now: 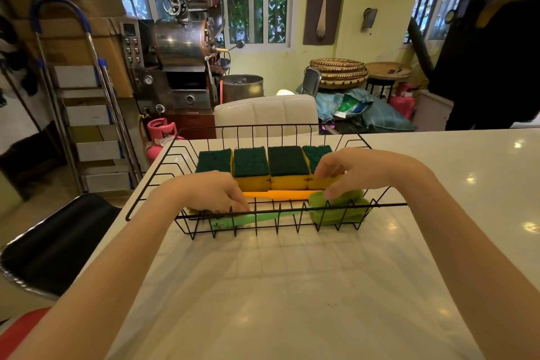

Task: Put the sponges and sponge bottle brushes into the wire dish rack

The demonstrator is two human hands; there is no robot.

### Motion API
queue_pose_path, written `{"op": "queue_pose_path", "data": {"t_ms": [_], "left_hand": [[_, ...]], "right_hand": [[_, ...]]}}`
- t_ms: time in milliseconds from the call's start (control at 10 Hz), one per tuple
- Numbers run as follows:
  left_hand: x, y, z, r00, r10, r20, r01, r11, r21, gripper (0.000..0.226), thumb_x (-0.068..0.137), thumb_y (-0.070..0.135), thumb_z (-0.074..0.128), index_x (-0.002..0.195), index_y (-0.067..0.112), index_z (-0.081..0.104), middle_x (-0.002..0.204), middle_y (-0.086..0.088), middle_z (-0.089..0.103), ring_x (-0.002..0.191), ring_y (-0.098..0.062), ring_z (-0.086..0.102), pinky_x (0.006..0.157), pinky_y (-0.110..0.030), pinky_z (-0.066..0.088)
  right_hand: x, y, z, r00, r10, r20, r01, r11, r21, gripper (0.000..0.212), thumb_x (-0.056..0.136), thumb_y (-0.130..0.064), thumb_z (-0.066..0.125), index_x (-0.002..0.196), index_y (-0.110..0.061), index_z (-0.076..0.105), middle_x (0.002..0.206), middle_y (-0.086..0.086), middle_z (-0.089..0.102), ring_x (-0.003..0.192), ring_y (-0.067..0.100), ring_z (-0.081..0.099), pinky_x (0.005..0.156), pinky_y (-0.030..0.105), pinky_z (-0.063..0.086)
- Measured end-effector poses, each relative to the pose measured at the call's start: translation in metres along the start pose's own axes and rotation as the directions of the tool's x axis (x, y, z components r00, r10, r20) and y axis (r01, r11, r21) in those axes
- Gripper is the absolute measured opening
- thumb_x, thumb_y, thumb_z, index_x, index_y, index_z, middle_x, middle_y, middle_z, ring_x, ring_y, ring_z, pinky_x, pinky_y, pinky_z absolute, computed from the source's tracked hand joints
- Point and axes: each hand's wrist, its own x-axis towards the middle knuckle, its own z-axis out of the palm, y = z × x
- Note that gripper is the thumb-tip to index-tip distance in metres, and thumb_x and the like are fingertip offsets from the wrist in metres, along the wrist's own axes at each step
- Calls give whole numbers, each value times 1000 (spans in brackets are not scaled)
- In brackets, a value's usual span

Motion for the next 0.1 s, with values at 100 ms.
{"op": "queue_pose_path", "data": {"t_ms": [100], "left_hand": [[-2, 0, -2, 996, -3, -94, -20, 971, -239, 23, 88, 26, 50, 105, 19, 64, 91, 8, 68, 82, -3, 63, 75, -15, 48]], "right_hand": [[-13, -6, -13, 985, -78, -155, 97, 988, 122, 26, 80, -28, 64, 104, -32, 56, 108, -11, 60, 104, 9, 56, 88, 26, 44]]}}
